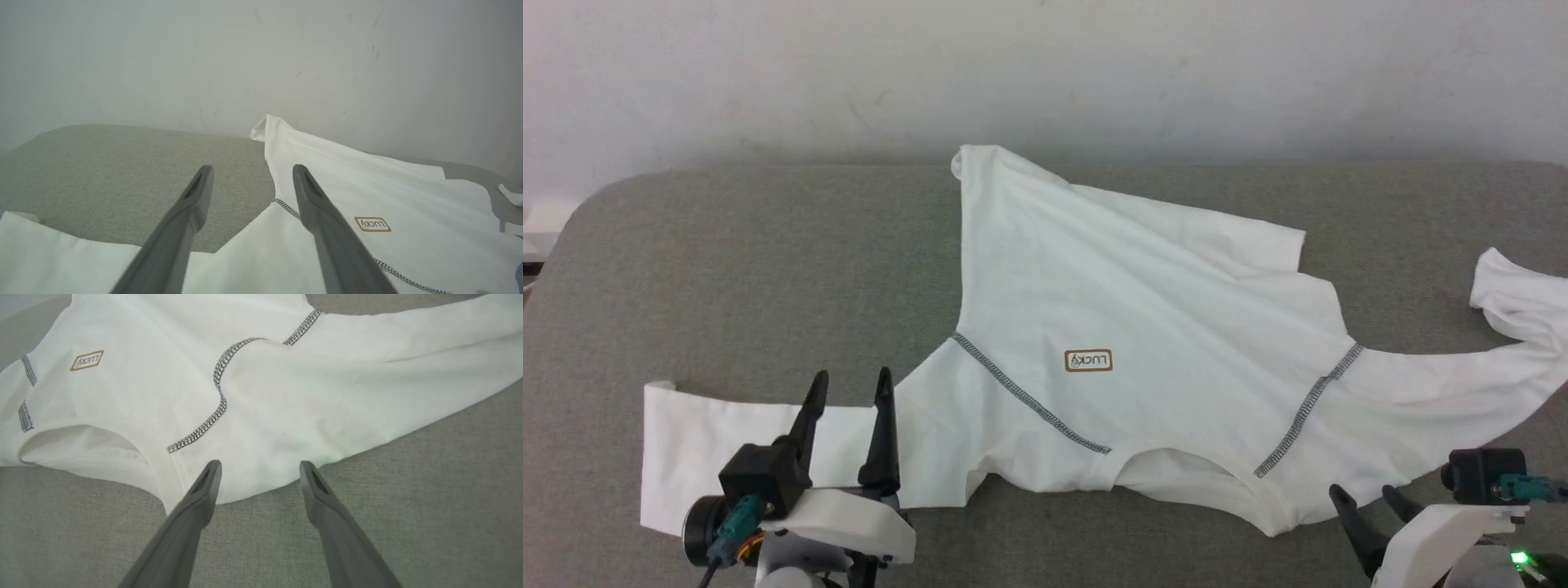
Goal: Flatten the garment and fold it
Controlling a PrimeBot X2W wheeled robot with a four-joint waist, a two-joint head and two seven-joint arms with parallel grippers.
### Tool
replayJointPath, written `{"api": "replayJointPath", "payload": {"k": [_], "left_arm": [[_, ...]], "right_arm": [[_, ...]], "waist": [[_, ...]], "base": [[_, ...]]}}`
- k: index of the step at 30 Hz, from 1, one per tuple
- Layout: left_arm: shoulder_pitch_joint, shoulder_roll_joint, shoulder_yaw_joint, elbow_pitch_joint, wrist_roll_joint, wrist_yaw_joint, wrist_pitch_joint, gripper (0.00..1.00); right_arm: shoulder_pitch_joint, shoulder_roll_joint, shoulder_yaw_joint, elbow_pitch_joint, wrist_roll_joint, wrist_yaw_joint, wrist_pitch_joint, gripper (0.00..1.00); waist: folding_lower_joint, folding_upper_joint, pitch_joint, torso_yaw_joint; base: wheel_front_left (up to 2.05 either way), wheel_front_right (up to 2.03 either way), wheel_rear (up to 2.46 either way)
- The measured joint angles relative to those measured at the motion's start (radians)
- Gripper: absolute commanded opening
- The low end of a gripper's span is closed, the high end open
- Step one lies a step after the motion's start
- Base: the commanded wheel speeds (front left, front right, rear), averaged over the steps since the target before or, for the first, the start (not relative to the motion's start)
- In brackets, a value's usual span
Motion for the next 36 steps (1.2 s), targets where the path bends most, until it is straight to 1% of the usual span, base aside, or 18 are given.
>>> {"api": "replayJointPath", "payload": {"k": [6,10,16,22,23,24,25,27,30,32,36], "left_arm": [[0.014,-0.005,-0.017,-0.005,0.016,0.002,0.0,1.0],[0.013,-0.005,-0.03,-0.004,0.025,0.0,0.0,1.0],[0.013,-0.005,-0.034,-0.004,0.026,0.0,0.0,1.0],[0.002,-0.007,-0.052,-0.001,0.033,-0.003,0.0,1.0],[0.001,-0.007,-0.056,0.002,0.033,-0.005,0.002,1.0],[0.001,-0.007,-0.06,0.005,0.033,-0.008,0.003,1.0],[0.002,-0.007,-0.064,0.007,0.032,-0.013,0.006,1.0],[0.002,-0.007,-0.071,0.012,0.028,-0.022,0.02,1.0],[0.007,-0.007,-0.095,0.016,0.006,-0.049,0.065,1.0],[0.017,-0.009,-0.119,0.017,-0.021,-0.076,0.12,1.0],[0.053,-0.043,-0.156,0.006,-0.116,-0.112,0.257,1.0]], "right_arm": [[0.002,0.049,-0.068,0.045,0.026,0.0,0.097,1.0],[-0.005,0.067,-0.116,0.093,0.016,0.0,0.122,1.0],[-0.047,0.074,-0.125,0.134,0.057,0.0,0.117,1.0],[-0.091,0.069,-0.102,0.172,0.086,-0.001,0.094,1.0],[-0.095,0.067,-0.1,0.176,0.086,-0.001,0.091,0.89],[-0.098,0.066,-0.098,0.179,0.086,-0.001,0.085,0.31],[-0.099,0.065,-0.096,0.181,0.086,-0.001,0.075,0.0],[-0.101,0.062,-0.092,0.185,0.079,-0.001,0.058,0.0],[-0.098,0.066,-0.086,0.184,0.071,-0.001,0.04,0.0],[-0.085,0.061,-0.077,0.173,0.057,-0.001,0.037,0.0],[-0.05,0.055,-0.063,0.132,0.055,-0.001,0.035,0.0]], "waist": [[0.0,0.0,-0.003,0.051],[0.0001,0.0,0.001,0.07],[0.0,0.0,0.021,0.075],[0.0001,0.0,0.045,0.083],[0.0001,0.0,0.047,0.085],[0.0001,0.0,0.048,0.087],[0.0001,0.0,0.049,0.087],[0.0002,0.0,0.048,0.085],[0.0003,0.0,0.036,0.077],[0.0003,0.0,0.026,0.07],[0.0002,0.0,0.007,0.052]], "base": [[0.0,0.0,0.0],[0.0,0.0,0.0],[0.0,0.0,0.0],[0.0,0.0,0.0],[0.0,0.0,0.0],[0.0,0.0,0.0],[0.0,0.0,0.0],[0.0,0.0,0.0],[0.0,0.0,0.0],[0.0,0.0,0.0],[0.0,0.0,0.0]]}}
